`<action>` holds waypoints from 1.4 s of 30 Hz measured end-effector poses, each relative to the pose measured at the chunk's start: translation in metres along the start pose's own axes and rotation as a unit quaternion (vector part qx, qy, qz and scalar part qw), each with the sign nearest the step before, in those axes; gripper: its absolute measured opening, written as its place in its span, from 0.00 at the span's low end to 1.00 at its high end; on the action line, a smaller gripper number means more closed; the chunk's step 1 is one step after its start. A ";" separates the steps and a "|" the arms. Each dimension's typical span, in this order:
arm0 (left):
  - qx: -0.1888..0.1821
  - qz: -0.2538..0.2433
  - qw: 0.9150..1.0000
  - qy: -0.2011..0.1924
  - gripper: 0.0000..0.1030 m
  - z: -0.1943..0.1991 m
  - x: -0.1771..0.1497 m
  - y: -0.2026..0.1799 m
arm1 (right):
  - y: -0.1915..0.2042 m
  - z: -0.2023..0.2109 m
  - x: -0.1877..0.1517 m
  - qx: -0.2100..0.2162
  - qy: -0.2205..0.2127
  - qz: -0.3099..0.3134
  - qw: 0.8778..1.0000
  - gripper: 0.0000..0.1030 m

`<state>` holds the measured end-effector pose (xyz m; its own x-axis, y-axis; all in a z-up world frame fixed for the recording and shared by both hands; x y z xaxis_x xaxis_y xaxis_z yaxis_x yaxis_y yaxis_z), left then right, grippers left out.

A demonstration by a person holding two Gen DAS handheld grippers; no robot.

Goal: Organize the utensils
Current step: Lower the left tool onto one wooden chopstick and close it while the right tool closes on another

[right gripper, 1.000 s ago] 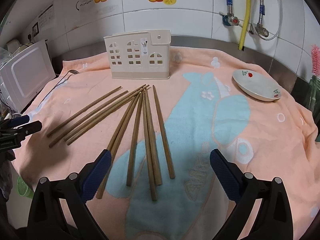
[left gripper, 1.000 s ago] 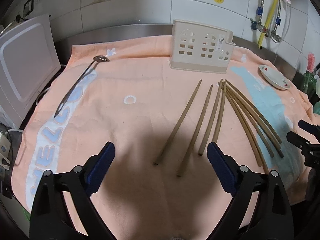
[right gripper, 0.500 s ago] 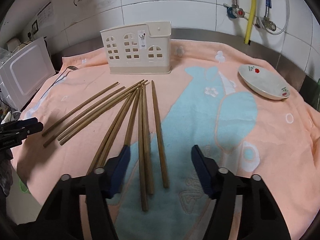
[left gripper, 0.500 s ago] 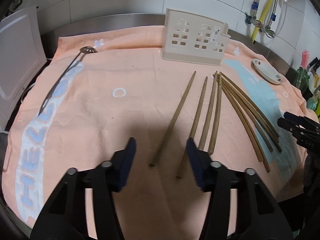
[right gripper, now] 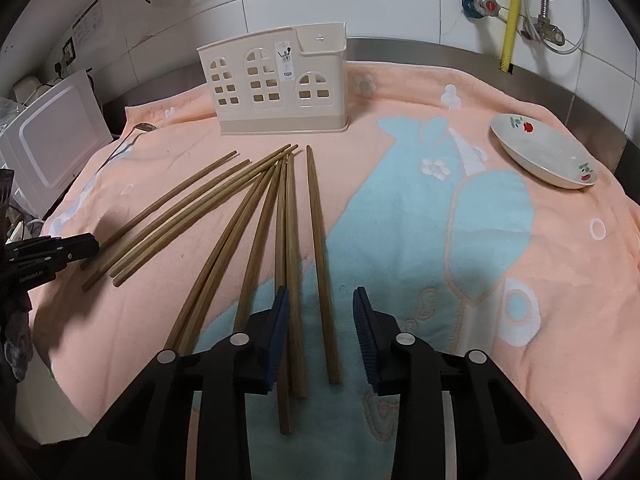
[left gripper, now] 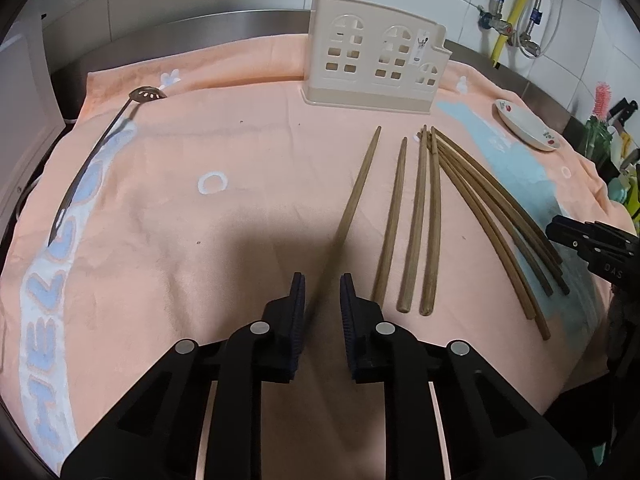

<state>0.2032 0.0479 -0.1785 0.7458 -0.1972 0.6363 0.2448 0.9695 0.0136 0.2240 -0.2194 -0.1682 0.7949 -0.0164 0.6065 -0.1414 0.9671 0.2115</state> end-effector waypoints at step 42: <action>-0.007 -0.026 1.000 0.007 0.13 -0.022 0.006 -0.008 | -0.003 -0.018 -0.005 -0.016 0.004 0.016 1.000 0.08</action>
<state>0.2195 0.0362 -0.1918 0.7399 -0.2499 0.6246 0.2928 0.9555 0.0354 0.2311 -0.2178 -0.1861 0.7946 0.0168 0.6069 -0.1484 0.9747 0.1673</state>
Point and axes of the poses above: each gripper's, at about its wrist camera, not at the fingertips, and z roughly against the way its jaws point, y to its left, x to its top, the point moved 6 cm from there along -z, roughly the way its jaws point, and after that the axes turned 12 degrees about -z, right-handed, at the moved point
